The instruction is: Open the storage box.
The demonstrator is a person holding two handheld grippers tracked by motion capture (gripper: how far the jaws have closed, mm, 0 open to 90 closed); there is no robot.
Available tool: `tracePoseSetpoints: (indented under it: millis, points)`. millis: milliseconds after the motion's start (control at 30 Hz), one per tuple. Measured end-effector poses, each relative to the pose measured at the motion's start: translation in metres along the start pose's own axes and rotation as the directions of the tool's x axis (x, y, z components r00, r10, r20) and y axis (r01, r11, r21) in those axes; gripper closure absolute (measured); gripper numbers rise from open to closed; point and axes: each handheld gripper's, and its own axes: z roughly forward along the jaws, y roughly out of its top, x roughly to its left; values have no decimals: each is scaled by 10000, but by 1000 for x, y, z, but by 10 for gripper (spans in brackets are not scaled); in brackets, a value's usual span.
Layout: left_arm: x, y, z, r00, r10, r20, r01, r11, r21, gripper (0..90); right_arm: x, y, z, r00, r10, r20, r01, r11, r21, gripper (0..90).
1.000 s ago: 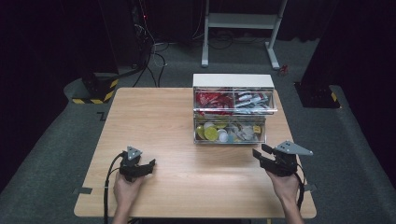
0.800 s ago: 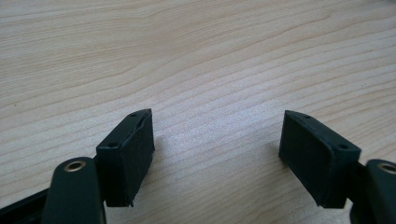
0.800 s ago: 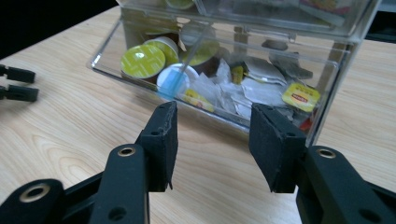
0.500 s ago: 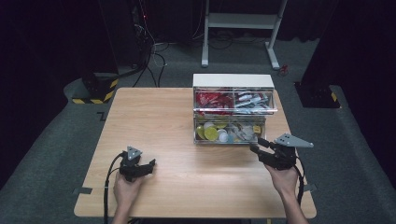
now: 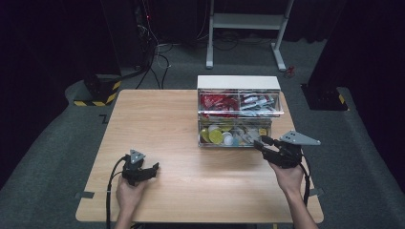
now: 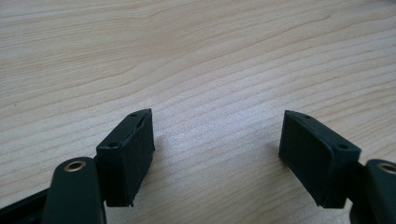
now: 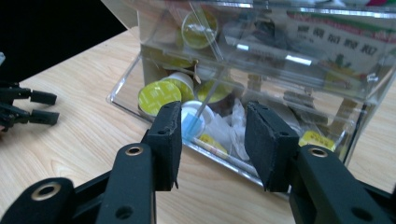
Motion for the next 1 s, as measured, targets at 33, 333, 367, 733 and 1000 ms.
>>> tracePoseSetpoints:
  millis: [33,333,367,733,1000]
  points:
    - [0,0,0,10000,0,0,0,10000,0,267,0,0,0,10000,0,0,0,10000,0,569]
    - [0,0,0,10000,0,0,0,10000,-1,267,4,13,4,9996,-268,-62,267,9996,-97,589]
    - [0,0,0,10000,0,1,0,10000,0,267,4,14,4,9996,-287,-87,286,9995,-117,594]
    - [0,0,0,10000,-15,-3,15,10000,-3,266,5,30,15,9977,-555,-400,557,9984,49,654]
    - [0,0,0,10000,8,-12,-8,10000,1,266,5,42,17,9966,-699,-430,697,9975,-61,656]
